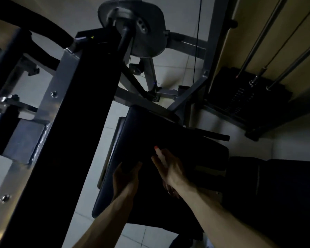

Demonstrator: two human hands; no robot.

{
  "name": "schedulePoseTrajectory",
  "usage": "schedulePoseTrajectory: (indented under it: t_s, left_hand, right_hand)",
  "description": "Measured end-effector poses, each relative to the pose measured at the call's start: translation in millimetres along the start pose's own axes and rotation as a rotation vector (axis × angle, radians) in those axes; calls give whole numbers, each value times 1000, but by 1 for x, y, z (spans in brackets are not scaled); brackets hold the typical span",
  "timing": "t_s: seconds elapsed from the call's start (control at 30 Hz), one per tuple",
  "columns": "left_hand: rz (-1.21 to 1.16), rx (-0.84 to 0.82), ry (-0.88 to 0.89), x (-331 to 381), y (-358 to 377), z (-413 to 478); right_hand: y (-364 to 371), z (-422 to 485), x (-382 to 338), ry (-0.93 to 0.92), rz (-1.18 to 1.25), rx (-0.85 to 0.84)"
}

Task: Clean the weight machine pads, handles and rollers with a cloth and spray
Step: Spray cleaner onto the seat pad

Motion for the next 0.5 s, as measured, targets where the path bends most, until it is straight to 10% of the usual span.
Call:
schedulePoseTrajectory:
  t_s: [0.5]
  left_hand:
    - [-174, 133, -93, -71, -5, -36]
  right_hand:
    - [25, -64, 57, -379, -237, 230]
Point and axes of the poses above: each hand's wrist, its own z-axis towards the middle knuckle, its own y-axis out of the palm, x = y × z, the point moved 9 cm from there along z, towards the middle knuckle, and after that the axes turned 2 degrees about -y, right-handed, at the moved point
